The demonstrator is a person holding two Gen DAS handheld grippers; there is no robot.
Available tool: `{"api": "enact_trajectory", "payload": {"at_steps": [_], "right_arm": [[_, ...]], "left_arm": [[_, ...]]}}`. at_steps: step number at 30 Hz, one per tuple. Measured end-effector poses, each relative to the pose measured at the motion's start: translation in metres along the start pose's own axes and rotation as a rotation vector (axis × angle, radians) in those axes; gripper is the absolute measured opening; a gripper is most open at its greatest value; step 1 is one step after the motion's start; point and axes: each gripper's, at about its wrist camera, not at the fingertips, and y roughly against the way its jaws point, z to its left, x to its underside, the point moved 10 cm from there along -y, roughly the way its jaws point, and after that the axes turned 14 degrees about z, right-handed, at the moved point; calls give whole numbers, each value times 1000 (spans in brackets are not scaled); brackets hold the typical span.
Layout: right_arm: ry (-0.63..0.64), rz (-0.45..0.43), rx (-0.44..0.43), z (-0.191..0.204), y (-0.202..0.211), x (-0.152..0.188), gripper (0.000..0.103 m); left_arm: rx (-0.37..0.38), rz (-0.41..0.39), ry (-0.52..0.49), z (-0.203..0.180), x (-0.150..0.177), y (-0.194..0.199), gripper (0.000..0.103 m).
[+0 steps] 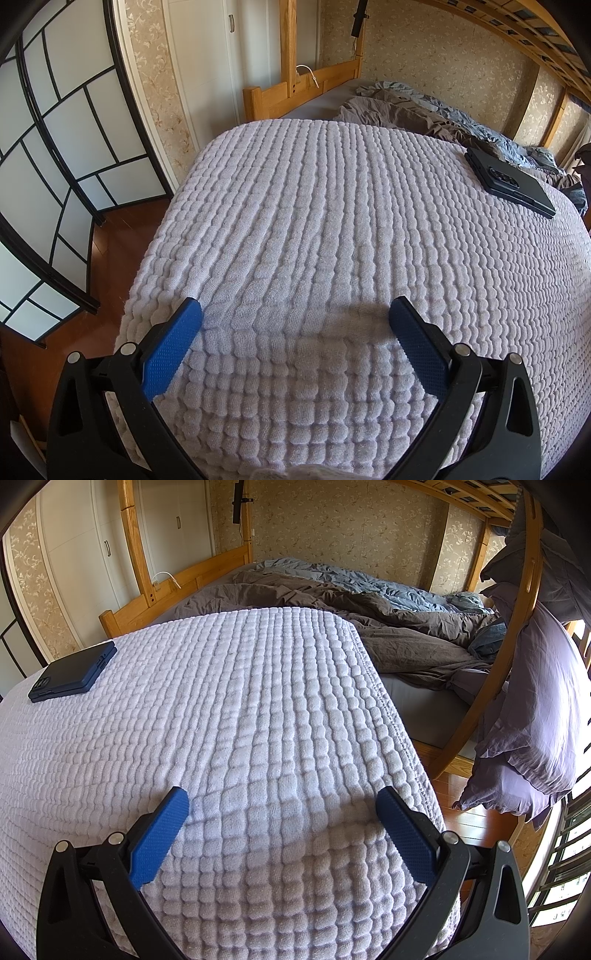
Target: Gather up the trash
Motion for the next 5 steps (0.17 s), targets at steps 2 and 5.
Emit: {"api": "enact_trajectory", "payload": {"at_steps": [2,5], "right_arm": [[0,0,0,0,0,0,99],[0,0,0,0,0,1,99]], "left_arm": [[0,0,0,0,0,0,102],[0,0,0,0,0,0,102]]}}
